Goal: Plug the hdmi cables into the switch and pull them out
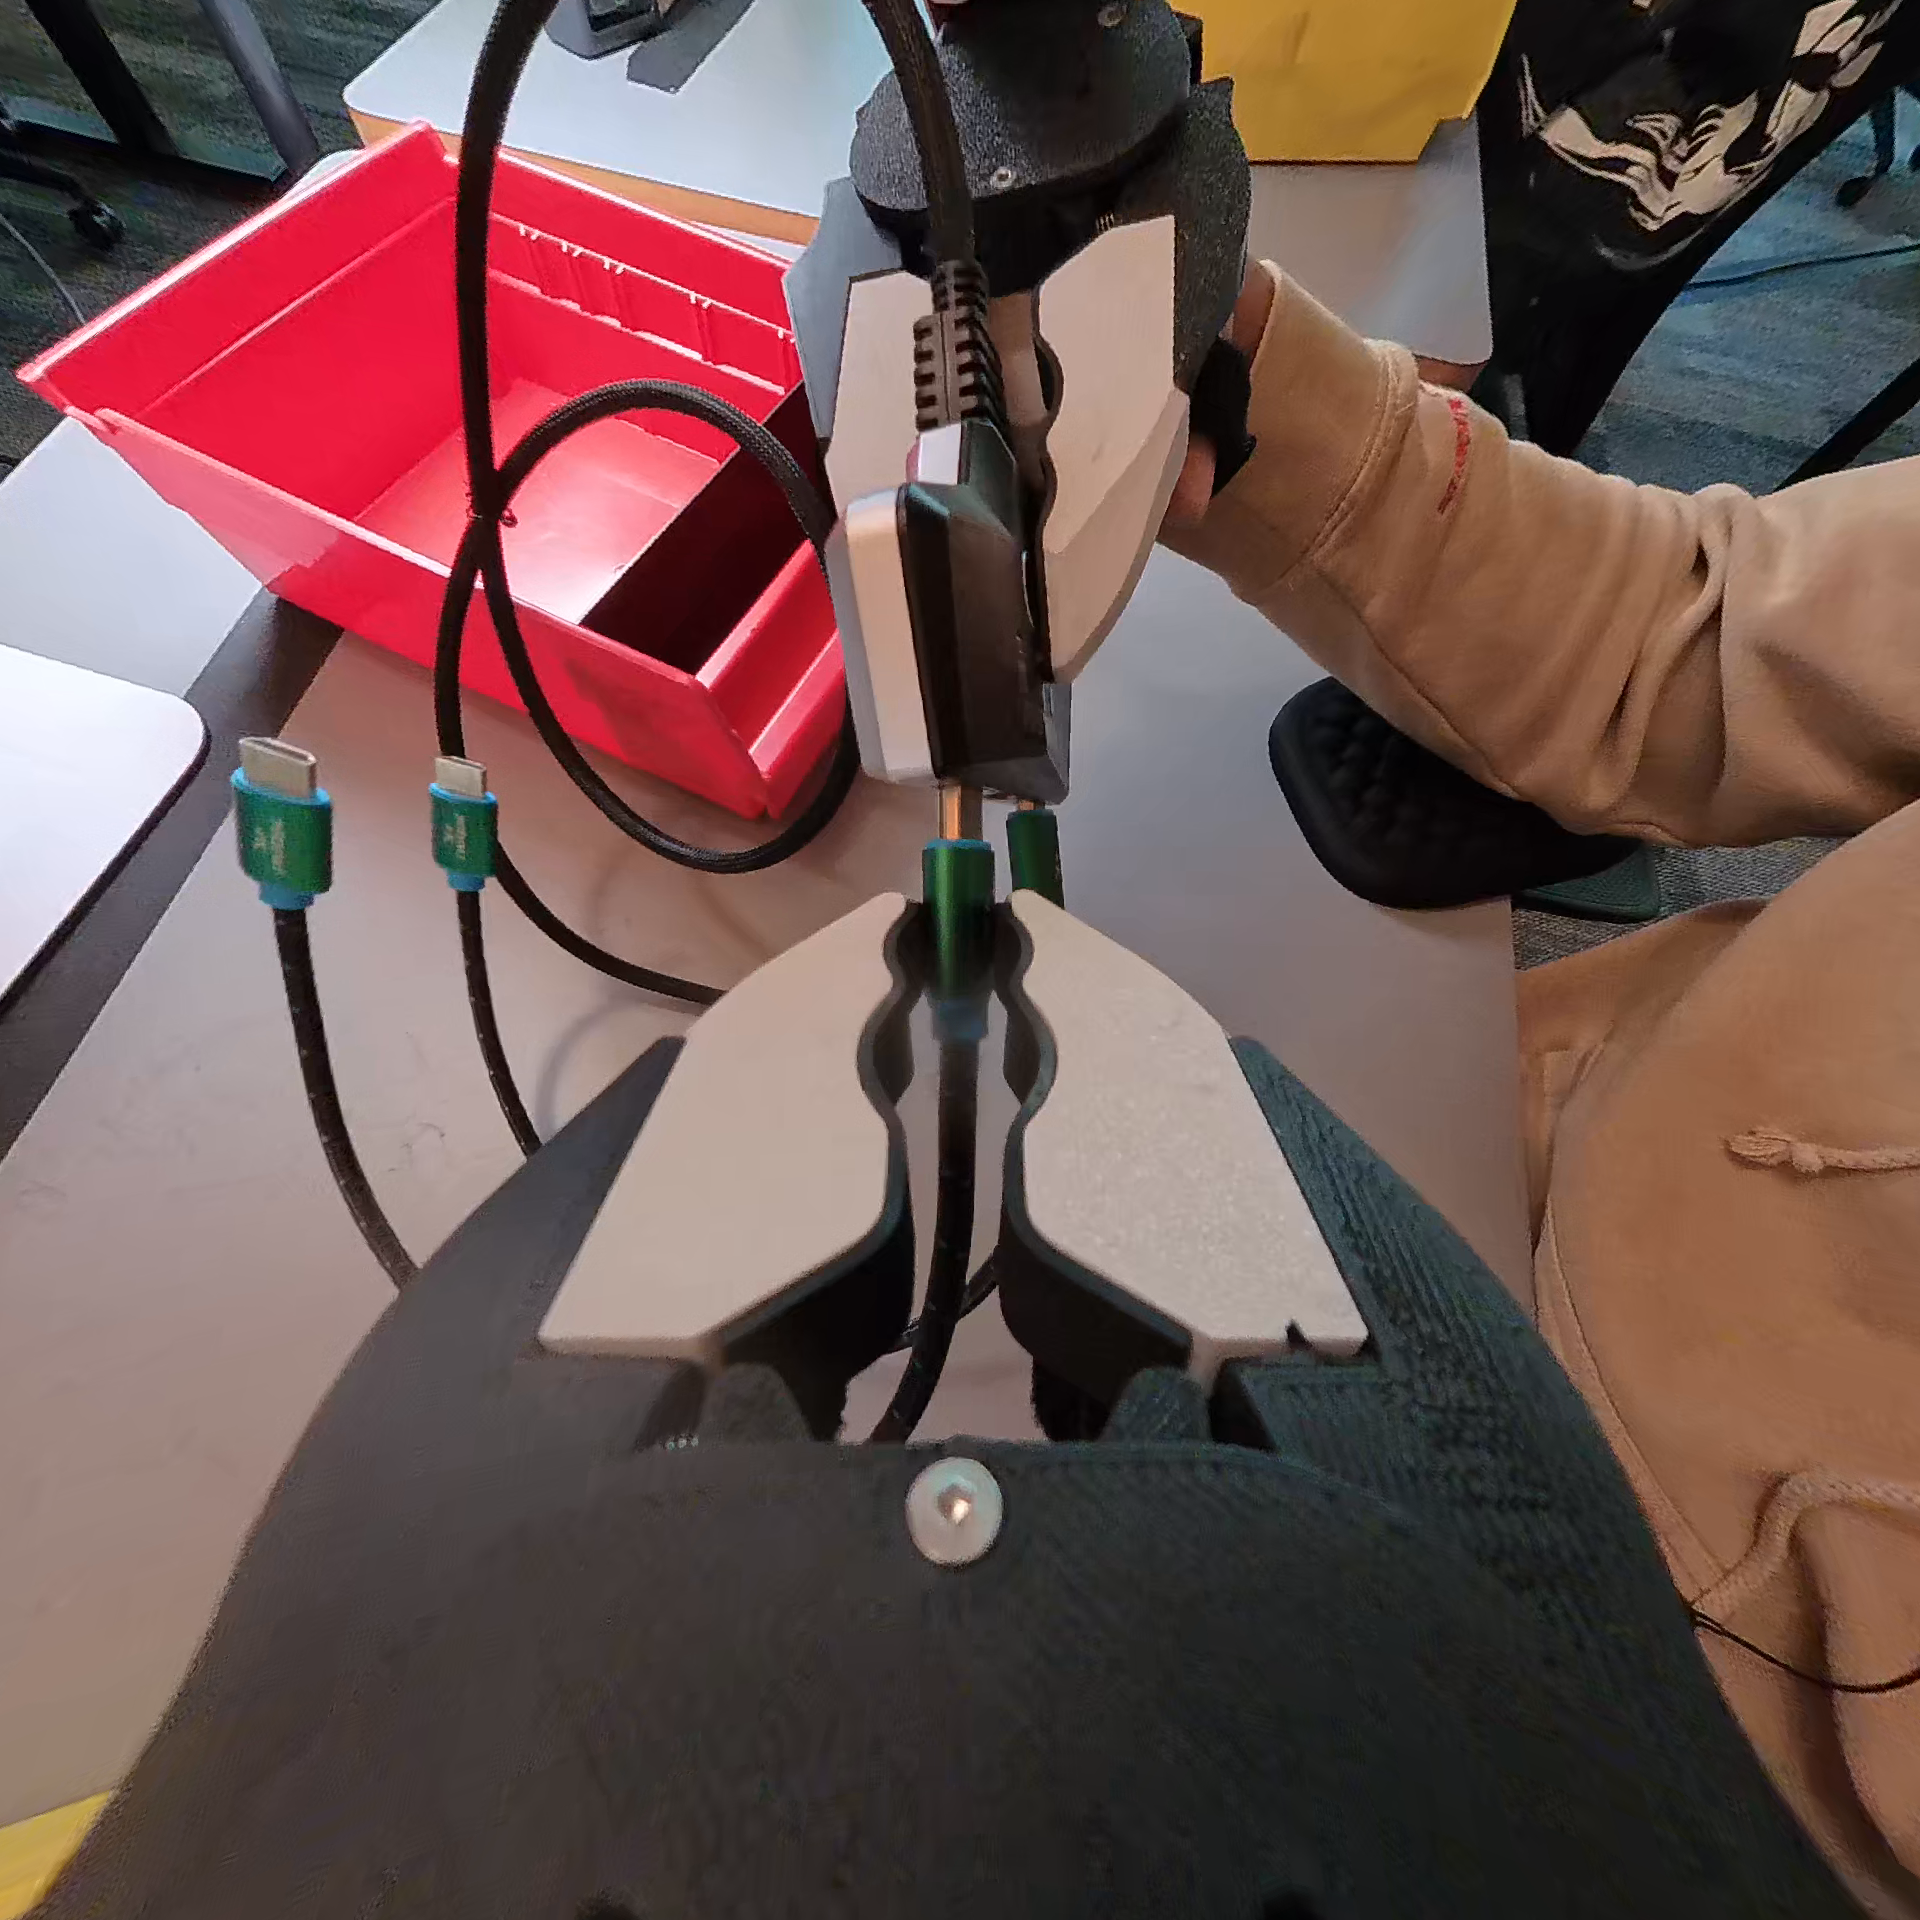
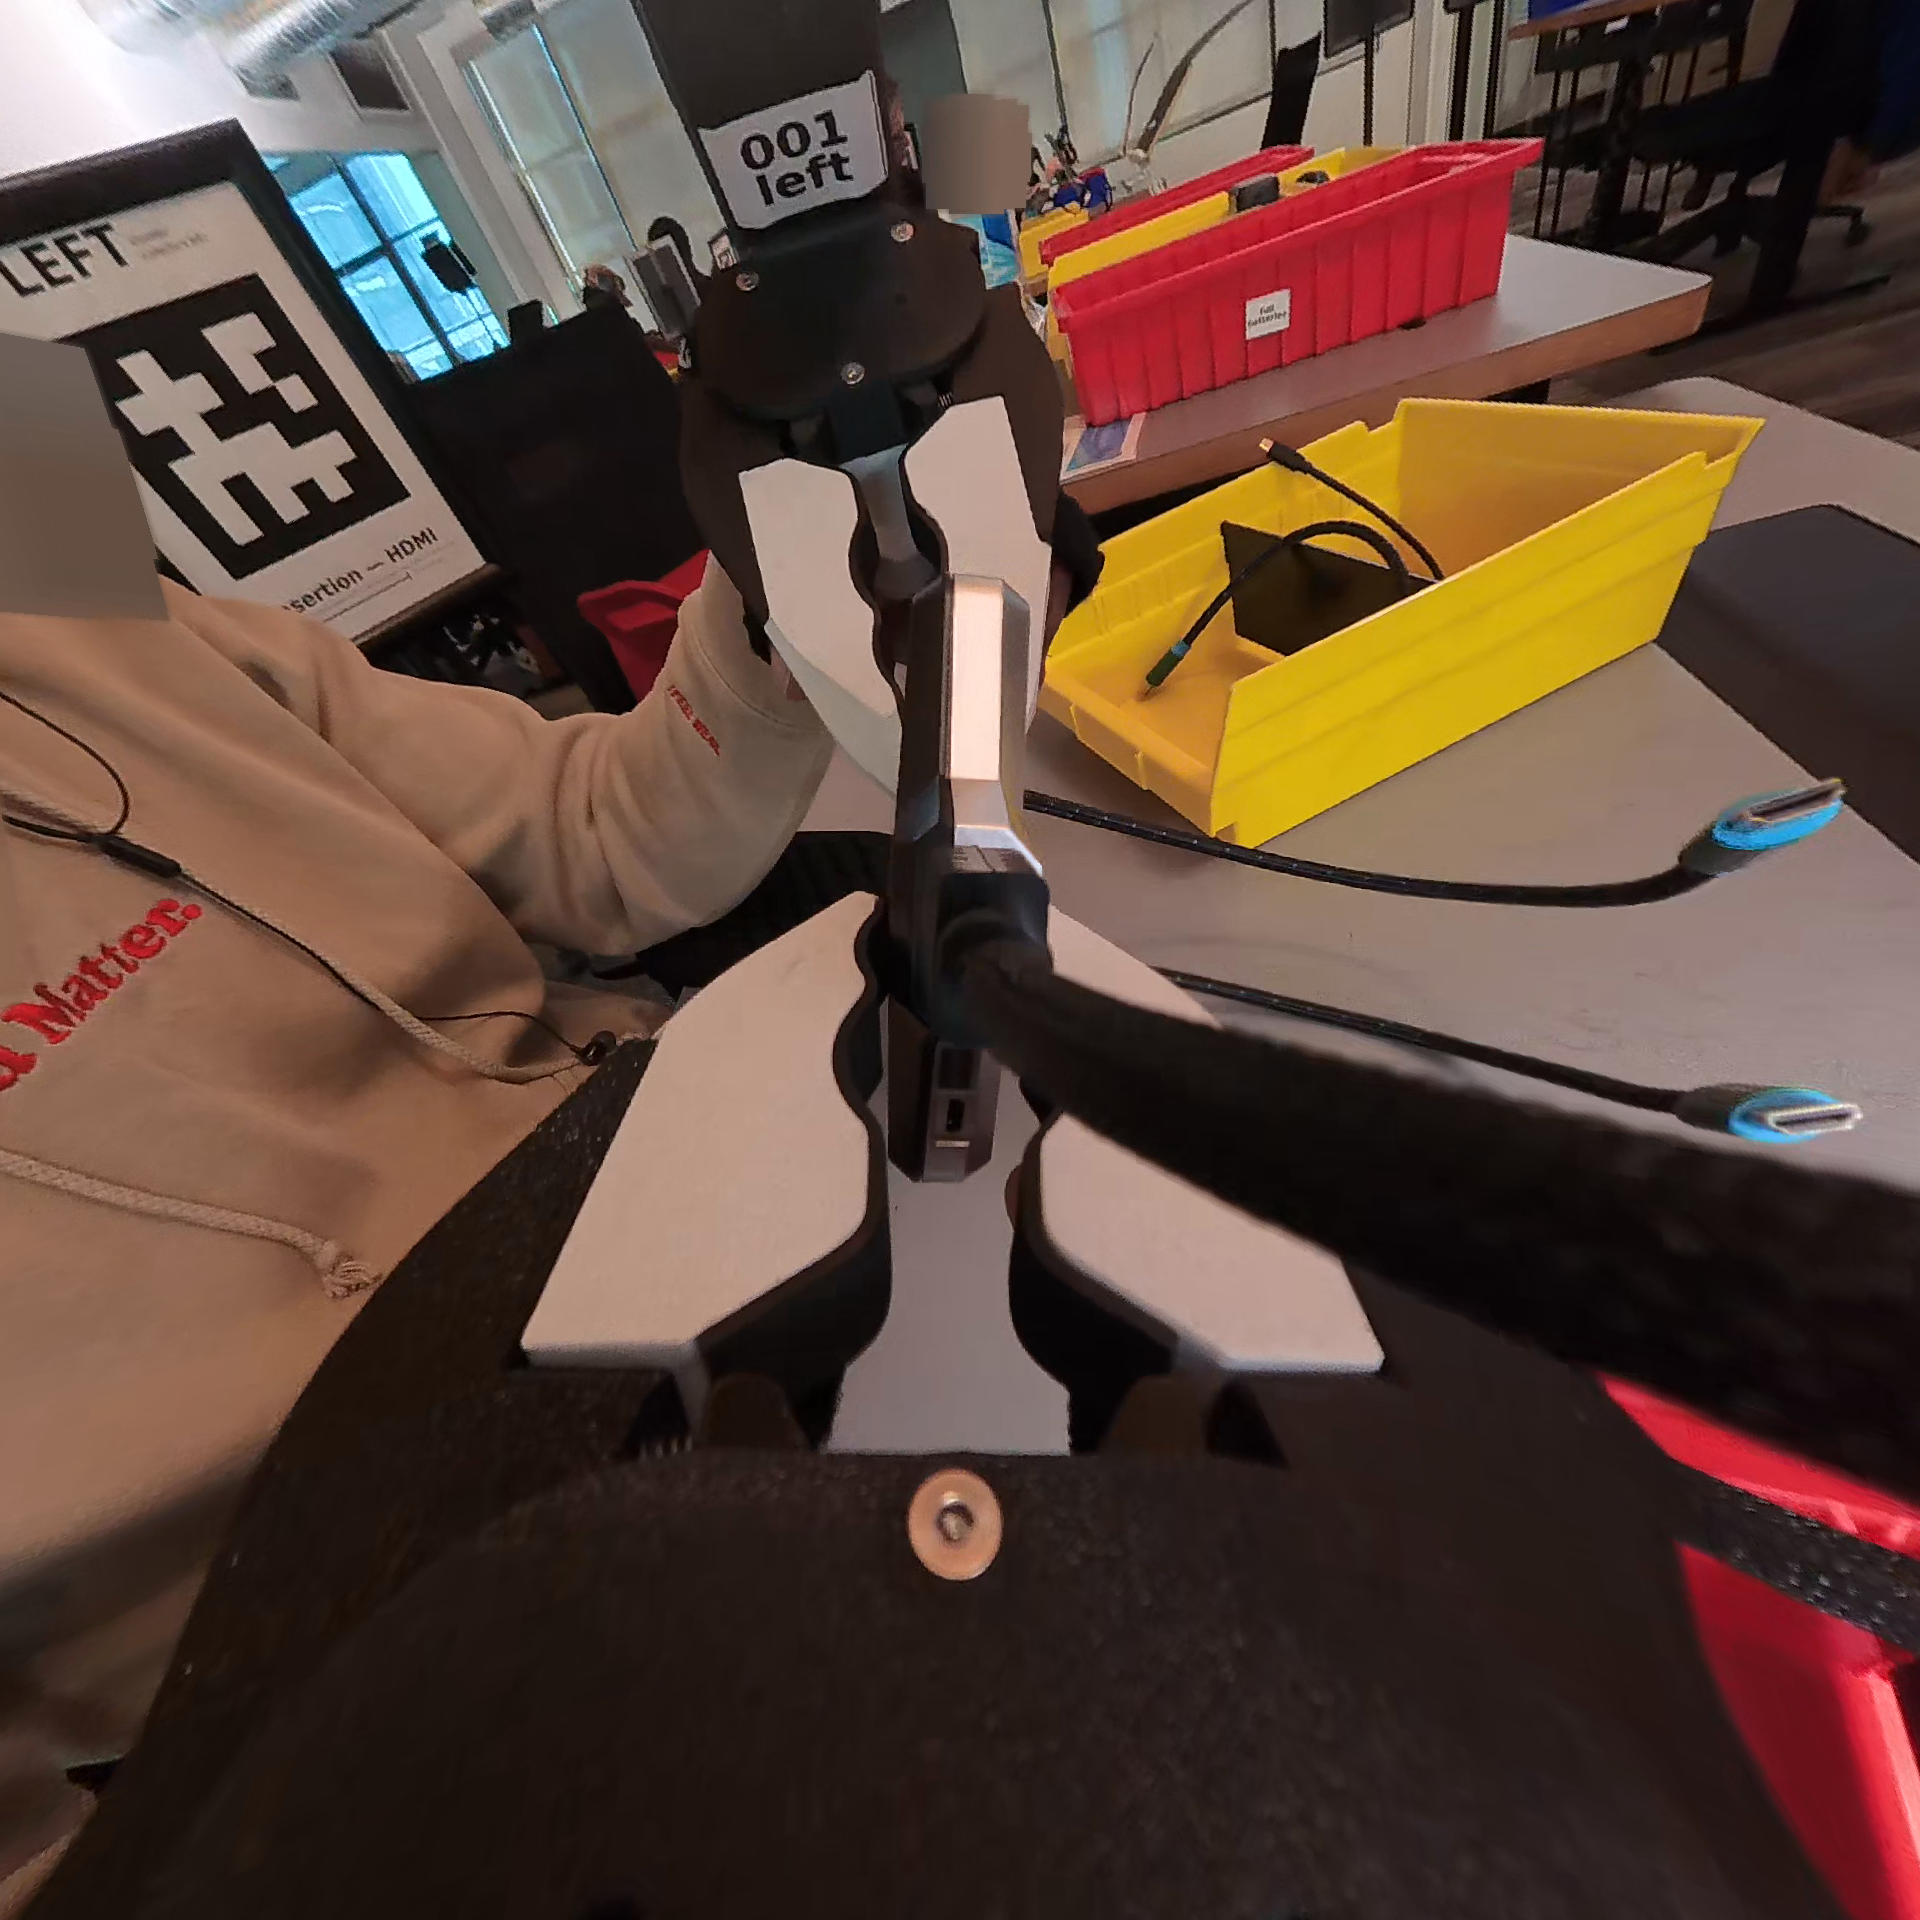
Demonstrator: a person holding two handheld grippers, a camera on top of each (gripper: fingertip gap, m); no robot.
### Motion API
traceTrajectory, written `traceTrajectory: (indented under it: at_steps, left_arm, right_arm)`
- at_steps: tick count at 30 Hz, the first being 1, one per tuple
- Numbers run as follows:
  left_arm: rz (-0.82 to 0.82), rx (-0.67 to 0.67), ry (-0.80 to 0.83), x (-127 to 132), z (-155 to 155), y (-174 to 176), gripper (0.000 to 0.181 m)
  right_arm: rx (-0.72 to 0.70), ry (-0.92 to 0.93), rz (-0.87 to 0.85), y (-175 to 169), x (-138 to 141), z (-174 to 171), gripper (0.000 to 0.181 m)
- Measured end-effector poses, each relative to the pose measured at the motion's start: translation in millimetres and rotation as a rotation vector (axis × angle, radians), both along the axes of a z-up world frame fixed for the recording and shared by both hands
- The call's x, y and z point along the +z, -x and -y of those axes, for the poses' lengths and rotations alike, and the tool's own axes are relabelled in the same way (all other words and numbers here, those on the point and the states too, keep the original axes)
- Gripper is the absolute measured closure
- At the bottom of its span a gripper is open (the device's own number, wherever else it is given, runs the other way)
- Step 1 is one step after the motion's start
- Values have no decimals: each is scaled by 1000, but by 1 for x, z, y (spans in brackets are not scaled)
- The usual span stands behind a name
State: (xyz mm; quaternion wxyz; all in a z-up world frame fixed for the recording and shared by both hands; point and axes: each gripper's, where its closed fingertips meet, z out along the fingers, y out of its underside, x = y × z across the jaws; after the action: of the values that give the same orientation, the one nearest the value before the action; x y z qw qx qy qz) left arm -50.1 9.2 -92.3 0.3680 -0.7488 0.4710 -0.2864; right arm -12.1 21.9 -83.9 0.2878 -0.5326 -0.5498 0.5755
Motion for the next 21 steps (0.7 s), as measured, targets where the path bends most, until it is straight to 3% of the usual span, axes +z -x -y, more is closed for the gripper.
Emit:
traceTrajectory:
  at_steps: [11,17,21]
  left_arm:
    - [-54,2,40,-14,0,4,168]
    - [-78,11,38,-20,-3,2,168]
    - [-74,5,41,-21,-3,3,168]
  right_arm:
    - [-5,-61,102,6,-19,2,159]
    - [-81,-8,-51,16,4,-8,153]
    - [-92,19,-62,18,4,-10,159]
